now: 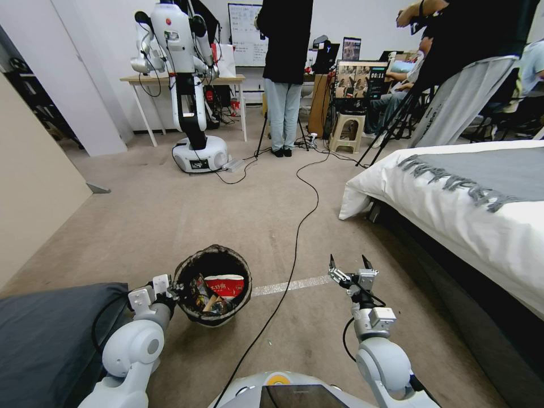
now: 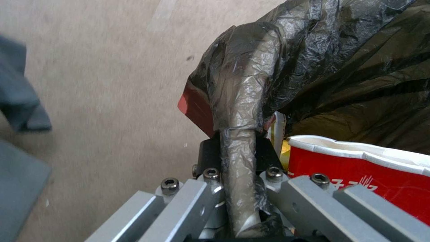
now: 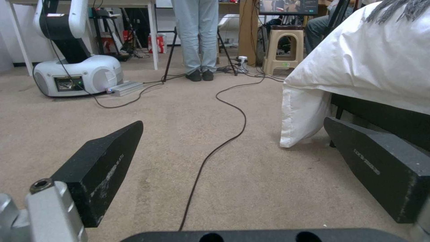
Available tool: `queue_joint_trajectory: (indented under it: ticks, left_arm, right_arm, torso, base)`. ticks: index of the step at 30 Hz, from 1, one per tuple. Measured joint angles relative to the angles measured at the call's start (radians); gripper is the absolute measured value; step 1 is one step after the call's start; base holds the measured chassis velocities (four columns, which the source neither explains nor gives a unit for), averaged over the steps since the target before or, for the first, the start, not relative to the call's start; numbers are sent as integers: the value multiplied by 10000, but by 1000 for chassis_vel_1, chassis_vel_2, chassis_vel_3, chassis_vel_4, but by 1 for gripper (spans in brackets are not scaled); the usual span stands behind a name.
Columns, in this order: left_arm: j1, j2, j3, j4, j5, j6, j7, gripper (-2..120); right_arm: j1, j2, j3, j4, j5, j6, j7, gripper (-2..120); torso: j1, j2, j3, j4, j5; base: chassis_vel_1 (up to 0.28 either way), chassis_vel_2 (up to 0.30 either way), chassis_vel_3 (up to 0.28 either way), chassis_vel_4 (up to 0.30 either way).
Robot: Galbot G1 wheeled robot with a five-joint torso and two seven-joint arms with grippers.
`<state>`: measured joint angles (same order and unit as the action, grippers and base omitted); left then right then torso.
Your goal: Pick up the trash bin, then pick up the garbage from the floor and place it into the trash bin.
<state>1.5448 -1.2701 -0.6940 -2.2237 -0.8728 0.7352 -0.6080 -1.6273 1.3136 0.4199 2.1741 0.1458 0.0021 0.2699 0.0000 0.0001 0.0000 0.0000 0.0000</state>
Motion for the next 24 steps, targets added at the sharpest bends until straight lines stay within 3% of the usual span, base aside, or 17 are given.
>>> queue_joint_trajectory:
  ticks: [1, 2, 4, 11, 24]
  left_arm:
    - [0, 0, 0, 0, 0, 0, 0, 1]
    - [3, 35, 143, 5, -507, 1, -622, 1]
    - [6, 47, 244, 29, -831, 7, -1069, 1]
    - [-21, 136, 483, 163, -1215, 8, -1657, 1]
    - [-155, 139, 811, 787, -892, 3, -1478, 1]
  right_arm:
    - [0, 0, 0, 0, 0, 0, 0, 100]
    - [4, 16, -22, -18, -15, 0, 2, 100]
    - [7, 34, -35, -35, -33, 0, 4, 100]
    - [6, 82, -63, -72, -68, 1, 8, 100]
    - [7, 147, -65, -100, -108, 8, 17, 100]
  torso:
    - [0, 0, 0, 0, 0]
    - [0, -1, 0, -1, -1]
    - [0, 0, 0, -1, -1]
    - [0, 0, 0, -1, -1]
    - [0, 0, -1, 2, 3]
  base:
    - [0, 0, 0, 0]
    - [0, 0, 0, 0]
    - [0, 0, 0, 0]
    - [0, 0, 0, 0]
    - [0, 0, 0, 0]
